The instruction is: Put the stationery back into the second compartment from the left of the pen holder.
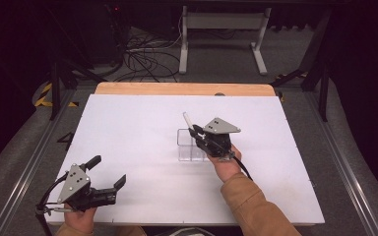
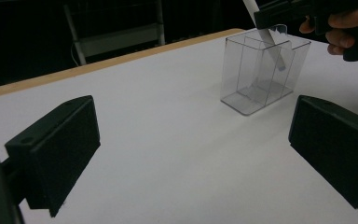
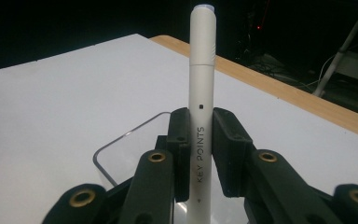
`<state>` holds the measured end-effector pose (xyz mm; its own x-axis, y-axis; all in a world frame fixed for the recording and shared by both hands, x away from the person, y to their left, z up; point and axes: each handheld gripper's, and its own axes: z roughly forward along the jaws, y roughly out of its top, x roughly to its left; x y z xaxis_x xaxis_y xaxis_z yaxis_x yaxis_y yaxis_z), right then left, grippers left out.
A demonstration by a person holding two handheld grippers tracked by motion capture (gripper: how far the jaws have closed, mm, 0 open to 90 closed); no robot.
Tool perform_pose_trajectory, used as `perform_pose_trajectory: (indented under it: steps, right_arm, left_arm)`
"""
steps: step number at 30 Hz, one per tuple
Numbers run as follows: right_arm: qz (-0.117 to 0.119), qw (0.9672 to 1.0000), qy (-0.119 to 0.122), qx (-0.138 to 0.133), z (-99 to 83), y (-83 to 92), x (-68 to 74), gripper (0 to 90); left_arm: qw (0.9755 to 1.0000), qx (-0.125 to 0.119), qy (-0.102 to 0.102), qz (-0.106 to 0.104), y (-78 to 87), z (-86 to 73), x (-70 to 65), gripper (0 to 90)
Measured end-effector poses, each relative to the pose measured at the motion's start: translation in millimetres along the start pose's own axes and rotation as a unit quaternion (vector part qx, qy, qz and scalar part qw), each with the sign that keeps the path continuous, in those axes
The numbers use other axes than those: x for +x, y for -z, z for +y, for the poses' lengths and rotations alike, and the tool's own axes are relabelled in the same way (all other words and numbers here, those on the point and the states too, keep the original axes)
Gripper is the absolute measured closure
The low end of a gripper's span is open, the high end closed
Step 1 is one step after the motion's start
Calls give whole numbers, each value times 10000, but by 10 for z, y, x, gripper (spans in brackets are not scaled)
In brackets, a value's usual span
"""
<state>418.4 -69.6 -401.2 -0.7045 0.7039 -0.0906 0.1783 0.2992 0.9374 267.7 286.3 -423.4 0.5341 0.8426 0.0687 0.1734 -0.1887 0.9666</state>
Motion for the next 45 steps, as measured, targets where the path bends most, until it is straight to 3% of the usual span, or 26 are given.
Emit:
perform_pose_trajectory:
  steps: [12,13,15,18,25,30,45]
  right_arm:
    - [-51,9997,-86,220,-48,29,-10,775]
    - [-58,9997,-57,251,-50,30,-9,742]
    - [-33,9997,-34,236,-43,38,-6,554]
    - [-72,9997,-60,207,-21,70,11,429]
    - [-78,9999,107,44,63,179,45,280]
    - [9,9995,290,-117,118,263,76,242]
    - [186,9985,420,-288,219,449,112,199]
  left_arm:
    - [10000,1,5,3,-1,-1,-1,27]
    - [10000,2,3,-1,-1,-1,-1,27]
    - [10000,4,8,-4,-2,-2,-1,27]
    - [10000,13,8,-9,-3,-1,-1,27]
    - [10000,13,14,-5,-7,-2,-2,27]
    - [10000,8,11,-4,-9,0,-3,27]
    - [10000,7,2,20,5,-2,-4,27]
